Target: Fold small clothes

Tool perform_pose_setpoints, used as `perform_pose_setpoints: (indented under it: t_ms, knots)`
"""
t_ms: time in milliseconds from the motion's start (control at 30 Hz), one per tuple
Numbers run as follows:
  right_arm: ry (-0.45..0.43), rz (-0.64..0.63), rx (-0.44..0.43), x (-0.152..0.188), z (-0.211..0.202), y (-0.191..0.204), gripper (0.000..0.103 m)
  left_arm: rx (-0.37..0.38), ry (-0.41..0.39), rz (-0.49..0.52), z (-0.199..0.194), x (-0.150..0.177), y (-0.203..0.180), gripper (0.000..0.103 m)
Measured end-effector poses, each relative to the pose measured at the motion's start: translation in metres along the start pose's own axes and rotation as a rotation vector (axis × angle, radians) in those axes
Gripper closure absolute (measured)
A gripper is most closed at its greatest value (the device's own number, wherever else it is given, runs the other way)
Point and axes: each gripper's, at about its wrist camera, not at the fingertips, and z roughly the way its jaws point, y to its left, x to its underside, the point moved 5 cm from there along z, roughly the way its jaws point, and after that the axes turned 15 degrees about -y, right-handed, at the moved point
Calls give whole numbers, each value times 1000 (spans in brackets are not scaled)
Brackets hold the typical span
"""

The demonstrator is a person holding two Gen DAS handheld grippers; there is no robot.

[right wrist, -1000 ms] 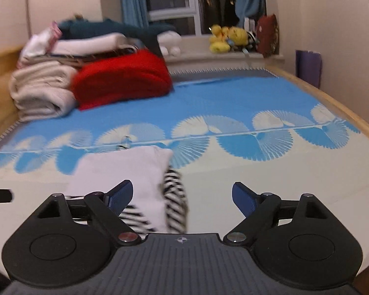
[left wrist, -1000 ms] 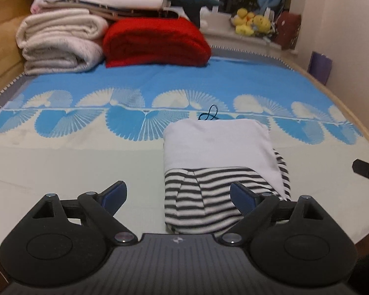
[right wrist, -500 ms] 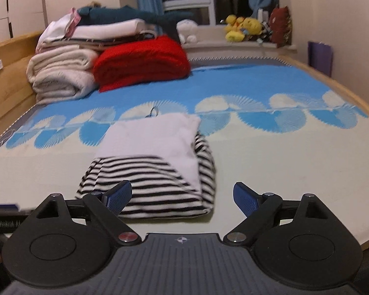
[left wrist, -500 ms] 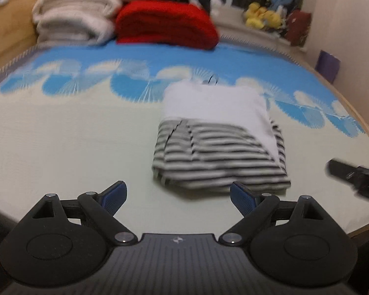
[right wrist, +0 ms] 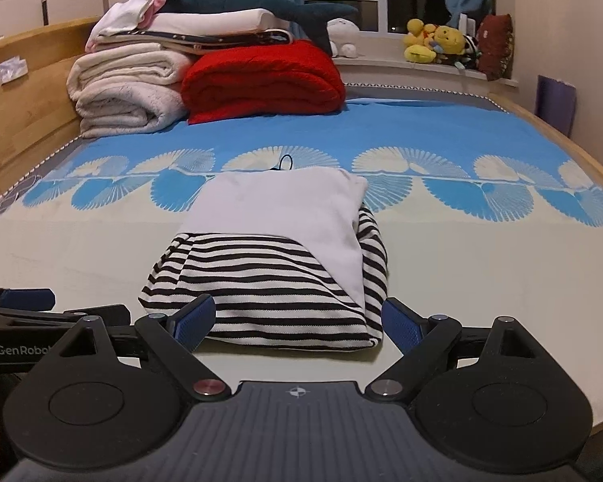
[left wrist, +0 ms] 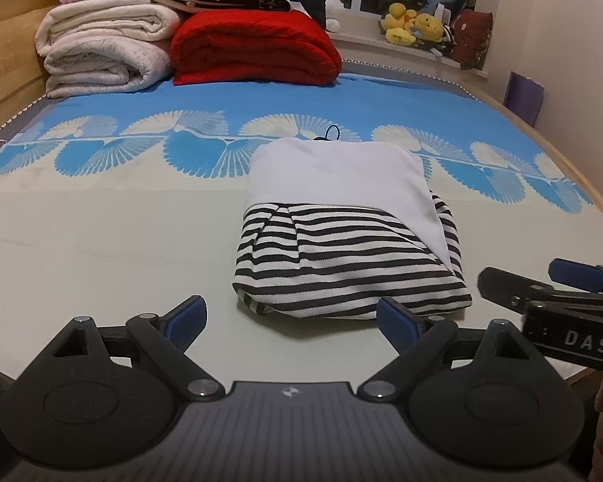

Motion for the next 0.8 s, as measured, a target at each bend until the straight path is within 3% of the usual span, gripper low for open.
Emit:
perform_pose_setpoints:
  t_ms: [800]
  knots:
    - [10,-16,-16,0,2,13,13,-11,2,0,0,0,4,9]
